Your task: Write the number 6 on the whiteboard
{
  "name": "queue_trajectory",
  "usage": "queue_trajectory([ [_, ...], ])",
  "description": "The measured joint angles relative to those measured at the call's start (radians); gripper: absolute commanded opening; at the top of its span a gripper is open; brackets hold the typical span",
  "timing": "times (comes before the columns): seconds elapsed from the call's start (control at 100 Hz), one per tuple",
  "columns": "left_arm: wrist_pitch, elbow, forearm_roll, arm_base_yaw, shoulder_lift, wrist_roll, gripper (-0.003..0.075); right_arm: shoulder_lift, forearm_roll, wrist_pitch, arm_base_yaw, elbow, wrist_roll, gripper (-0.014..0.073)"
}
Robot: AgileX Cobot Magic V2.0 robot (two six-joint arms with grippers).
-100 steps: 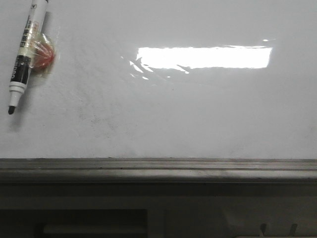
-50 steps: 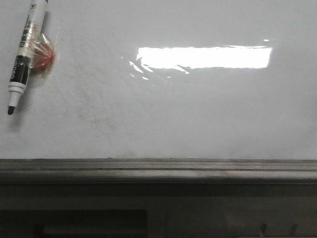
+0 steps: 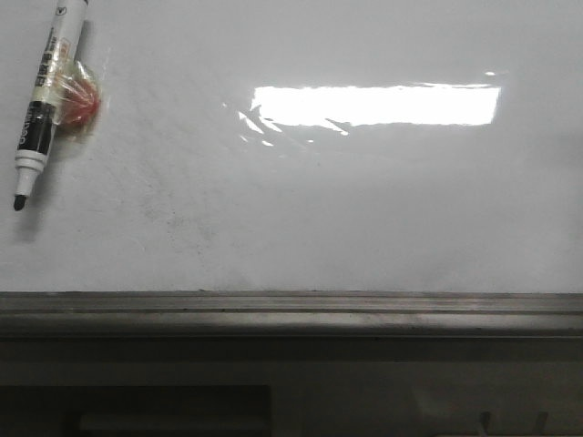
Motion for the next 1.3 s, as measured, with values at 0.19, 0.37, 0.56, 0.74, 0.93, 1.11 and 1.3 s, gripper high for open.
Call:
queue_trajectory([
  [0.19, -0.043, 0.000, -0.237, -0.050, 0.112, 0.231, 0.0444, 0.000, 0.000, 0.005, 0.000, 0.000, 0.000, 0.0472],
  [0.37, -0.053, -0.027, -0.438, -0.077, 0.225, 0.446, 0.0426, 0.000, 0.000, 0.005, 0.000, 0.000, 0.000, 0.0468],
  [0.56, -0.036, -0.093, -0.479, -0.077, 0.343, 0.512, 0.0426, 0.000, 0.000, 0.005, 0.000, 0.000, 0.000, 0.0468],
  [0.74, 0.030, -0.127, -0.486, -0.084, 0.441, 0.535, 0.0316, 0.000, 0.000, 0.005, 0.000, -0.002, 0.000, 0.0468],
  [0.93, 0.056, -0.131, -0.482, -0.086, 0.480, 0.562, -0.0018, 0.000, 0.002, 0.005, 0.000, -0.002, 0.000, 0.0468],
  [1.11, 0.052, -0.131, -0.480, -0.086, 0.461, 0.611, -0.0020, 0.000, 0.002, 0.005, 0.000, -0.002, 0.000, 0.0467],
  [1.3, 0.113, -0.140, -0.440, -0.086, 0.410, 0.649, -0.0020, 0.018, 0.107, 0.056, 0.020, -0.033, -0.120, 0.0468],
])
